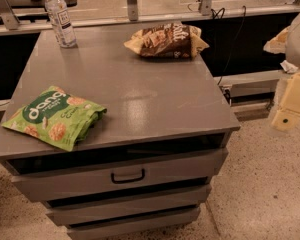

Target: Move brown chip bag near green rice chip bag

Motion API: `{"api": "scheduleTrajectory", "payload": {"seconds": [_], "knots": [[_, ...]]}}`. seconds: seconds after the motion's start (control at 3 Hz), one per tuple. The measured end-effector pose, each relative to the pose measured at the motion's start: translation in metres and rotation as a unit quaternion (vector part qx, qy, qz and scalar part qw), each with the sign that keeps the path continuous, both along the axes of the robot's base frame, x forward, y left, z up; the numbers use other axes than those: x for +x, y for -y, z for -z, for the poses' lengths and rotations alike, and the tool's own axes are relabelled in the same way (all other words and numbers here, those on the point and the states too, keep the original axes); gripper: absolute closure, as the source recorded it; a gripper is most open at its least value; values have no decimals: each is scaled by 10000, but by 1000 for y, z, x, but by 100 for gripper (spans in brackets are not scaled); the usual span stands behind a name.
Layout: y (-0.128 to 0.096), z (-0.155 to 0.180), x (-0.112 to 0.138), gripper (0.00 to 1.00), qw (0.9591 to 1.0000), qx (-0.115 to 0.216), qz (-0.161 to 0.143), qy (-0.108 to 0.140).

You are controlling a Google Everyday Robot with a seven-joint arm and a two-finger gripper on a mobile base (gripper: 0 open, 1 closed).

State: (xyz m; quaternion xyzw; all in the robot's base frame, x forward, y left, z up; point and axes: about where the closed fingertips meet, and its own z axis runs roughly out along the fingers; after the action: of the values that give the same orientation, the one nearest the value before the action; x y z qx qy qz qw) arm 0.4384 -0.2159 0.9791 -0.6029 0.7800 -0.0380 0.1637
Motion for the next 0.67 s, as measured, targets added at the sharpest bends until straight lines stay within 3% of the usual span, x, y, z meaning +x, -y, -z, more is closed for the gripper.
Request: {"api": "scheduleTrajectory", "payload": {"seconds": [0.33, 0.67], "knots": [[-3, 0, 4, 0, 10000, 22, -18, 76], [-17, 6, 28, 0, 9988, 185, -188, 406]]}}
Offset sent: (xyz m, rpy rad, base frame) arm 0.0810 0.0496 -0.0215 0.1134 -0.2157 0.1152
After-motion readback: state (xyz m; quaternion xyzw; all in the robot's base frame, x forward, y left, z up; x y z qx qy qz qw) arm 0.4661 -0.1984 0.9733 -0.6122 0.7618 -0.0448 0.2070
